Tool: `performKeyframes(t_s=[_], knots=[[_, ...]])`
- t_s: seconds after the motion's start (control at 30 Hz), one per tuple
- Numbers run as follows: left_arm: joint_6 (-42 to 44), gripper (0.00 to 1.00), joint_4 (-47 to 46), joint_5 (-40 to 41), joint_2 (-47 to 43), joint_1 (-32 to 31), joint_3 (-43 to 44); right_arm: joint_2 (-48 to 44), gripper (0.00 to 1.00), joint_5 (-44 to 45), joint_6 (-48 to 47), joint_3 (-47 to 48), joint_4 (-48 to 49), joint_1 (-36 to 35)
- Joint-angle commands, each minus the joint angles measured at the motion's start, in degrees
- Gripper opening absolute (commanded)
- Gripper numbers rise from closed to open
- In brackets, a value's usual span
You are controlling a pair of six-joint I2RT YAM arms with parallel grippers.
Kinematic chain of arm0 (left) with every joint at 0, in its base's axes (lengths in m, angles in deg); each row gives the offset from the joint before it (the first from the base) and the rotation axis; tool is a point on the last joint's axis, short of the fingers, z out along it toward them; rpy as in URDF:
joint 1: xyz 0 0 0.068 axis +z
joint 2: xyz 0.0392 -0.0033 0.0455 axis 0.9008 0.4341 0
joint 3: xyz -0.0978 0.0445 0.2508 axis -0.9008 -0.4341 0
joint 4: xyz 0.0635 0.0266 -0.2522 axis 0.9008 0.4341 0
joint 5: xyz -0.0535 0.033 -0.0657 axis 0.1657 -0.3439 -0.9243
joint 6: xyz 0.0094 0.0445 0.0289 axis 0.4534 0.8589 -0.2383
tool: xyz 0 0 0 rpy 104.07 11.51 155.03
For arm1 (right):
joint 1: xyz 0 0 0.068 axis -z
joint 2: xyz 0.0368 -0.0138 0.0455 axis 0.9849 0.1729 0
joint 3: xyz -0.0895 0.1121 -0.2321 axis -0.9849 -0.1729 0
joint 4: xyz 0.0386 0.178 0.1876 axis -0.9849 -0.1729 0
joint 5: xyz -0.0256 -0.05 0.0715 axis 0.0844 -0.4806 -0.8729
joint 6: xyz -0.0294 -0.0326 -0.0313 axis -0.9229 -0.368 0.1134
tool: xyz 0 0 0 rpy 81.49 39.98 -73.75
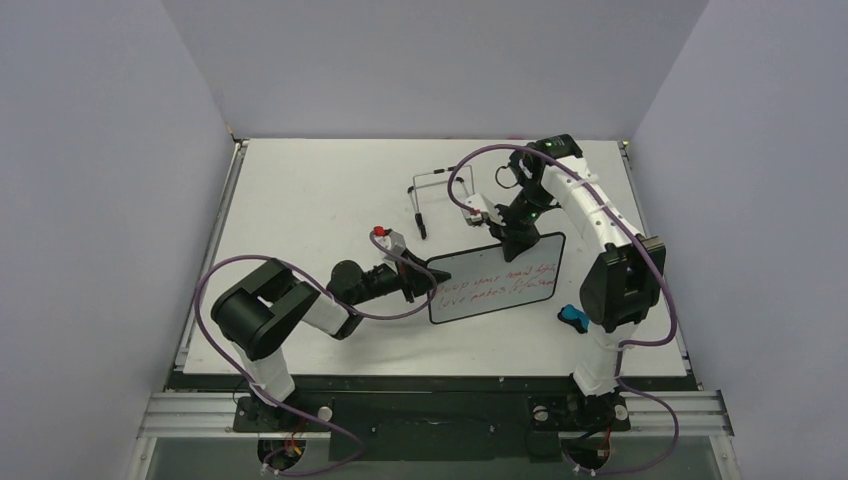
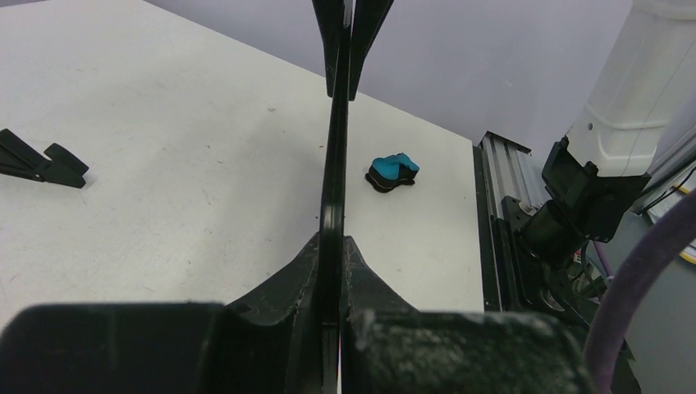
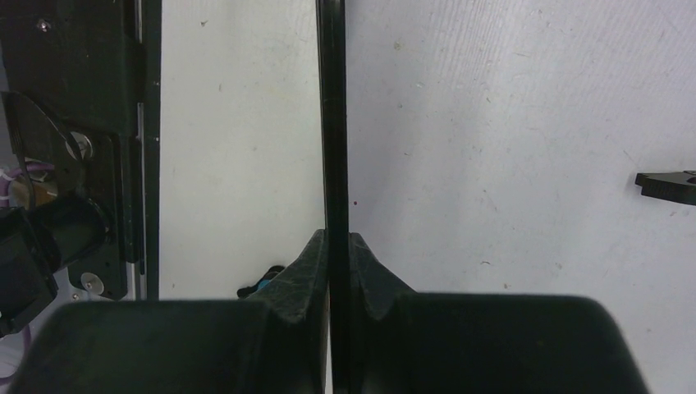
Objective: Erase the whiteboard
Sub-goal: Pass from the right arm to the left, then pick up the whiteboard eraser from the center of the board.
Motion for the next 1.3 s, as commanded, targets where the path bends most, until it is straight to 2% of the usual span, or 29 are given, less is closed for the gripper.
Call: performKeyframes(t_s=[0.0,0.03,0.07,0.1,0.13,0.17,0.23,0.37,0.47,0.57,0.67,0.73,0.87,0.93,1.0,1.03,1.07,1.1,1.13,1.17,1.27], knots=[[-4.6,0.00,-3.0,0.1,1.4,-1.5,1.6,0.2,0.00,-3.1,-1.8,2.7,4.6,-1.0],[-4.5,0.00,-2.9,1.0,1.1,-1.4,1.1,0.2,0.00,-3.1,-1.6,2.7,4.7,-1.1],[-4.1,0.00,-2.6,2.3,0.1,-1.5,0.6,0.3,0.05,-3.1,-0.6,2.9,4.8,-1.0],[-3.6,0.00,-2.1,5.7,-0.8,-1.5,-0.8,0.4,0.30,-3.5,0.7,3.6,4.9,-0.8],[-2.7,0.00,-0.7,7.5,-2.7,-1.4,-1.6,0.2,0.44,-4.0,1.1,3.9,5.0,-0.6],[-2.4,0.00,0.3,10.4,-3.7,-1.3,-2.5,-0.3,0.68,-5.6,1.7,4.6,5.0,0.0],[-2.0,0.00,3.4,13.4,-7.7,-0.8,-3.3,-1.6,0.80,-8.5,3.2,6.1,5.5,1.5],[-2.7,0.00,10.2,18.4,-12.3,-0.4,-3.7,-5.1,0.84,-14.4,9.8,10.5,8.5,6.5],[-4.8,0.00,14.1,23.3,-14.9,0.0,-3.6,-9.6,0.84,-21.1,12.5,9.5,10.4,14.1],[-8.7,0.00,20.8,28.3,-19.0,0.5,-3.4,-17.7,0.85,-20.7,7.1,-2.0,10.8,20.1],[-11.9,0.00,24.6,32.6,-21.3,0.5,-3.8,-24.4,0.87,-17.1,-7.7,-21.0,11.1,27.8],[-13.2,0.00,28.3,34.6,-23.1,0.3,-3.8,-27.4,0.88,-12.6,-13.3,-29.3,11.9,32.1],[-14.6,0.00,31.6,36.6,-26.0,0.1,-4.8,-27.5,0.84,-7.4,-18.1,-37.2,12.7,40.0],[-14.3,0.00,32.3,36.6,-26.6,-0.1,-5.0,-26.7,0.75,-4.9,-16.7,-39.2,13.3,40.7],[-13.9,0.00,32.5,36.4,-27.0,-0.2,-5.4,-27.8,0.72,-2.6,-13.9,-42.8,16.1,39.7],[-13.6,0.00,32.4,36.1,-27.1,-0.4,-5.5,-28.6,0.72,-0.4,-11.5,-46.2,21.9,38.0],[-13.4,0.00,32.3,36.0,-27.2,-0.5,-5.6,-31.0,0.72,1.1,-4.4,-48.0,25.5,36.8],[-13.3,0.00,32.2,35.8,-27.3,-0.5,-5.8,-32.5,0.73,5.2,0.0,-52.1,34.7,34.0],[-13.2,0.00,32.2,35.7,-27.5,-0.5,-5.9,-35.0,0.74,7.1,7.9,-54.0,39.0,32.7],[-13.1,0.00,32.2,35.5,-27.6,-0.6,-6.1,-36.1,0.75,10.2,11.9,-57.1,44.9,30.7],[-13.0,0.00,31.8,35.3,-28.4,-0.7,-6.8,-38.0,0.76,14.0,16.4,-60.2,50.2,29.0]])
